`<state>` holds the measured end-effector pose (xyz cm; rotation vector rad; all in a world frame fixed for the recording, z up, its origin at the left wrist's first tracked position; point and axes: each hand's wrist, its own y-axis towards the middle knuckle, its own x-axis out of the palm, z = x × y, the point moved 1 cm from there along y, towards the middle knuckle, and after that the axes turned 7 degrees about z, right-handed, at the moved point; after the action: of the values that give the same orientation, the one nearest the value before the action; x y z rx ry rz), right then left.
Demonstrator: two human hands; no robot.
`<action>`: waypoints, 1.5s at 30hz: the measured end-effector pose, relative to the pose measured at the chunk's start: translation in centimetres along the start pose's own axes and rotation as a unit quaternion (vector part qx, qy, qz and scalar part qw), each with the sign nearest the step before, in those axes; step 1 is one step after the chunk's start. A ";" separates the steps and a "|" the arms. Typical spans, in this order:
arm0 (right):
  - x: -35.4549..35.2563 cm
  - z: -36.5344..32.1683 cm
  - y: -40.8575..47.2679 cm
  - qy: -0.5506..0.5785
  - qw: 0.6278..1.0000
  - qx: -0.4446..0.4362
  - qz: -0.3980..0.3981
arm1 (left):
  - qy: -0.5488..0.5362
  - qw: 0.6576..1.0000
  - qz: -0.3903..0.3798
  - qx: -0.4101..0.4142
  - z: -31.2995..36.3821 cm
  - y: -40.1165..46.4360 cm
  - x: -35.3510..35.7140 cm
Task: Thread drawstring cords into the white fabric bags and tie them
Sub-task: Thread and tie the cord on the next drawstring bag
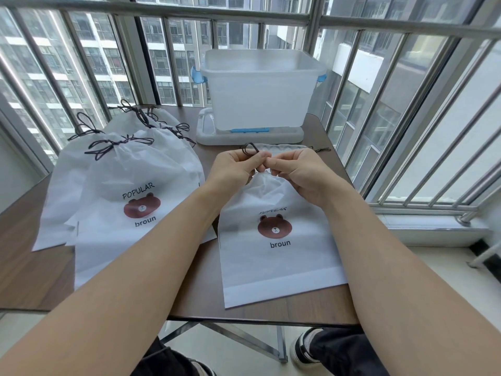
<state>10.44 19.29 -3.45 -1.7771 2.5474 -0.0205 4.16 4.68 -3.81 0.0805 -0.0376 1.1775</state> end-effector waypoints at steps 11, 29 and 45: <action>-1.1 -0.9 -0.8 -0.011 0.999 0.021 -0.043 | 0.036 0.996 0.008 0.077 -0.1 0.5 -0.5; -1.9 -1.6 -1.2 0.016 0.996 0.039 -0.079 | -0.023 0.998 0.052 0.014 -0.1 0.3 -0.6; -0.7 -1.8 -1.3 -0.044 0.998 -0.034 -0.015 | -0.027 0.997 0.033 0.066 0.4 -0.2 -0.5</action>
<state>11.80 19.52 -1.63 -1.7962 2.4898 0.1405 4.11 4.09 -3.51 0.2295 -0.0089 1.2426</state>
